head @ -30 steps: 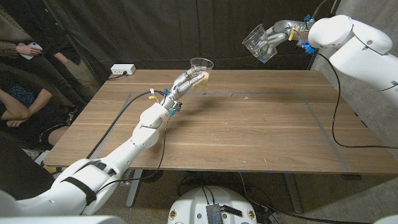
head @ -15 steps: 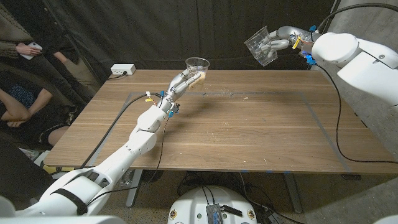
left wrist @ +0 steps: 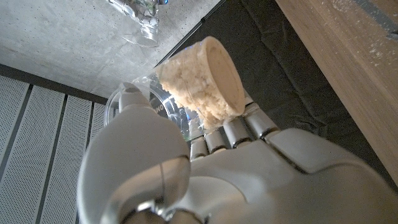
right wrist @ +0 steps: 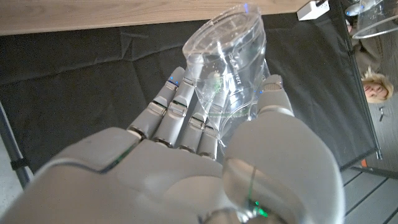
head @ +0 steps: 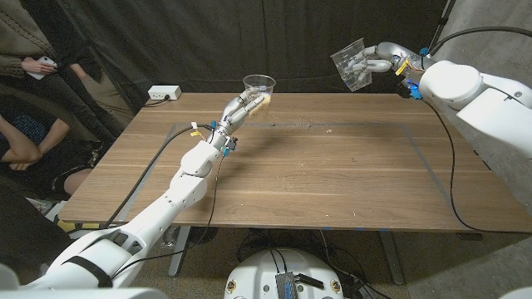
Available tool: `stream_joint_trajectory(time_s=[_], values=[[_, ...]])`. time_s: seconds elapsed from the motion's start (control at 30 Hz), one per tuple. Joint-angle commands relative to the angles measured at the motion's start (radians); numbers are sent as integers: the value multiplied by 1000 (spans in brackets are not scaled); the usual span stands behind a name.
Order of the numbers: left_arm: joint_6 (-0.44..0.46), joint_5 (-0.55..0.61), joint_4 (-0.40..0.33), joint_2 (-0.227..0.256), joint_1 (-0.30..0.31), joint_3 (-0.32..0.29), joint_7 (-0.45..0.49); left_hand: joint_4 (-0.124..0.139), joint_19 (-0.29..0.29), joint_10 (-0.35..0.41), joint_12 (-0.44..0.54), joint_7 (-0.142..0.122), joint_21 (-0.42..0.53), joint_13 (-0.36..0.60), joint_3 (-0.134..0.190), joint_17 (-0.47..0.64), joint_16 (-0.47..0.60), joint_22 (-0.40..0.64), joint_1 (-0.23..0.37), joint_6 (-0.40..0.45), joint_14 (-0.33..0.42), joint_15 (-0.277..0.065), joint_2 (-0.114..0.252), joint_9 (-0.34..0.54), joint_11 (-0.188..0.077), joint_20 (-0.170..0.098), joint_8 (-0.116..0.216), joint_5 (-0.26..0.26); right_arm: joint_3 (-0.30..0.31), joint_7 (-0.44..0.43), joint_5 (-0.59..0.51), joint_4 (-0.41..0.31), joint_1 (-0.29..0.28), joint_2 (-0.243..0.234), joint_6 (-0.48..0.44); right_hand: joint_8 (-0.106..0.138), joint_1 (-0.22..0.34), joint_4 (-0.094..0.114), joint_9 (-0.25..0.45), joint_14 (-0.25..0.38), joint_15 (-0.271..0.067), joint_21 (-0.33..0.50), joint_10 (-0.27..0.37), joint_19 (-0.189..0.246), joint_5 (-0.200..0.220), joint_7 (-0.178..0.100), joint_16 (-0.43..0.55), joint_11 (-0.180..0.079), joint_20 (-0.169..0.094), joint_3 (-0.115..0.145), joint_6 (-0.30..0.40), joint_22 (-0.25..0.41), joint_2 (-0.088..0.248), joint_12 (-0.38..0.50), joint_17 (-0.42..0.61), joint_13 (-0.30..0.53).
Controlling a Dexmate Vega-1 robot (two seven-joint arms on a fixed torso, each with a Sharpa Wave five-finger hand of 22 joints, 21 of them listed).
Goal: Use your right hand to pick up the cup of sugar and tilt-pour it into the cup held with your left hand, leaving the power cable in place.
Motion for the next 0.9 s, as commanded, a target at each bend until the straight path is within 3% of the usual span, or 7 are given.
stream_joint_trajectory(time_s=[0.03,0.47,0.63,0.9], values=[[42,-27,3,12,-19,-10,-18,6,-3,-8,-3,1,2,2,0,1,-2,2,-2,-9,-9,-128,4,3,4,-25,3,2,45,-96,92,77,-85,55,138,5,17,58,6,6,-129,6,12,13,4,-34,-9,2,-67,64,44,3,31,4,0,-3],[108,-112,21,9,-28,-38,-54,5,-4,-3,-1,3,1,2,2,0,2,2,1,-11,-7,-128,5,6,-1,-26,5,1,26,-142,148,173,-100,132,266,5,19,55,11,15,-129,9,13,19,5,-30,-12,1,-70,67,44,2,31,1,0,-1],[124,-146,29,5,-28,-55,-67,5,-5,-4,-1,4,1,2,2,-1,2,2,2,-11,-8,-128,5,6,-1,-26,6,1,20,-144,174,236,-110,177,366,5,21,54,11,19,-129,11,16,22,5,-32,-12,3,-70,69,47,1,31,-1,0,-3],[121,-148,41,1,-30,-63,-68,4,-5,-5,0,4,1,2,4,-1,3,2,4,-12,-7,-128,6,6,1,-25,7,0,-1,-152,162,300,-114,206,463,5,22,54,13,22,-129,12,17,23,5,-32,-14,-3,-72,70,46,1,31,-1,0,-1]])
